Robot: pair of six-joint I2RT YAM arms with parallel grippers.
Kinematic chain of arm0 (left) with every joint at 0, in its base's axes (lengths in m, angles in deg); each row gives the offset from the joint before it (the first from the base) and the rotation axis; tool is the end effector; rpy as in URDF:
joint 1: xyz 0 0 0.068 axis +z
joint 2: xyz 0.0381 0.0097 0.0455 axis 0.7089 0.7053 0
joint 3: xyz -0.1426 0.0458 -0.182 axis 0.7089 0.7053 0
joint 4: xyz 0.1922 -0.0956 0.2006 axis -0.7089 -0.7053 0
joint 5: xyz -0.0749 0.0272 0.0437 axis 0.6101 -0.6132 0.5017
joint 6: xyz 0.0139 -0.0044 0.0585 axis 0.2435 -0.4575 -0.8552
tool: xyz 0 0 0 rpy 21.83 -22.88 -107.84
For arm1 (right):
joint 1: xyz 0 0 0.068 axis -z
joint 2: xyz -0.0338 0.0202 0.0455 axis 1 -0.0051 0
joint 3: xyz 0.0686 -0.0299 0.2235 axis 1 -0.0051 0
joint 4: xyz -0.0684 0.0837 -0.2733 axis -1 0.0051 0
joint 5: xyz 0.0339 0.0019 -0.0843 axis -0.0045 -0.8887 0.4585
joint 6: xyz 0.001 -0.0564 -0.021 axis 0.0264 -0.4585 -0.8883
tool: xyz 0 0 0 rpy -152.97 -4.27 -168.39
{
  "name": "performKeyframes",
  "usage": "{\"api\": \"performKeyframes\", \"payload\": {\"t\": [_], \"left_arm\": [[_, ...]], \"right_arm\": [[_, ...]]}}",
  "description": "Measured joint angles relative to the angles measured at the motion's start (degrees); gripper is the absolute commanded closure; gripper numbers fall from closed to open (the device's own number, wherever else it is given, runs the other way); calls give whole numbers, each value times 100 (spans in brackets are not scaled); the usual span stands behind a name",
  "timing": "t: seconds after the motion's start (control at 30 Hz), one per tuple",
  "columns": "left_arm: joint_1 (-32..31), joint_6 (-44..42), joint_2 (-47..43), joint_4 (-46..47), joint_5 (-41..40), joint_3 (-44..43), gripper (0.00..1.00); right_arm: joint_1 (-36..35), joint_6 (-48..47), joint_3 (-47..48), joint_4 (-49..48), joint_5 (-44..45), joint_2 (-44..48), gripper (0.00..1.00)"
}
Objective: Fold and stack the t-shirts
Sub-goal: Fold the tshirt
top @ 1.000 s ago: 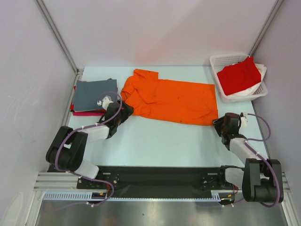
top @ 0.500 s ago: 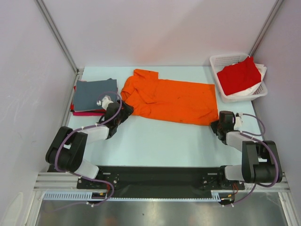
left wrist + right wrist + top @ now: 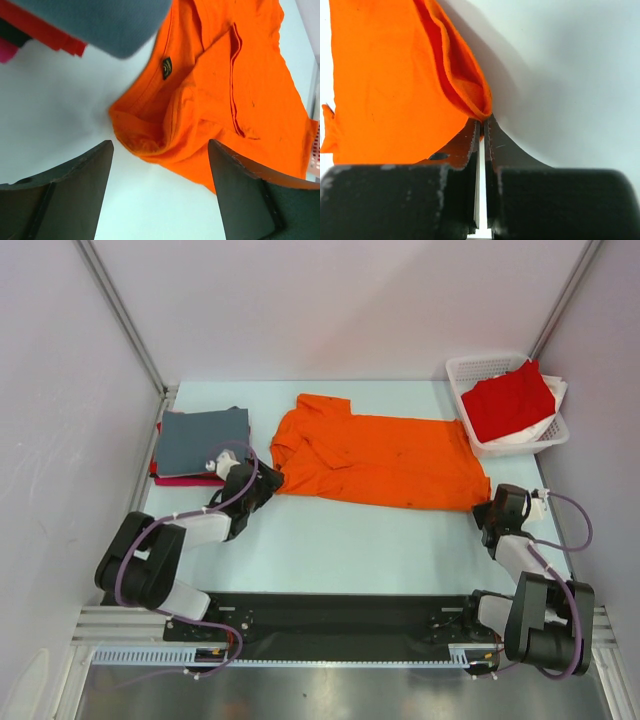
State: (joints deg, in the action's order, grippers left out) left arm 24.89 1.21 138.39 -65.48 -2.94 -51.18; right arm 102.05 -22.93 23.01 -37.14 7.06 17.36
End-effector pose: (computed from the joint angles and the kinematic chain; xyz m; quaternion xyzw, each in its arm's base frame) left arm 0.2921 -0.0982 0.0812 -0.3218 0.8125 -0.2297 0.4284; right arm 0.2490 -0.0613 0.0883 0.5245 0.7356 0.0882 0.4195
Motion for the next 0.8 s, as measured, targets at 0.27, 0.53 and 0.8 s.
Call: {"api": "performKeyframes", "payload": {"t": [0.27,0.53,0.8], "left_arm": [[-164,284,-164,44,136,227,21],[-199,538,450,245,197,39,40],[13,809,1119,-212,140,-728,100]], "right_arm": [[57,-162,-63,90,-162,74,100],[57,-170,-66,83,-223,-37,100],[66,-168,-68,96,-275,42,100]]}}
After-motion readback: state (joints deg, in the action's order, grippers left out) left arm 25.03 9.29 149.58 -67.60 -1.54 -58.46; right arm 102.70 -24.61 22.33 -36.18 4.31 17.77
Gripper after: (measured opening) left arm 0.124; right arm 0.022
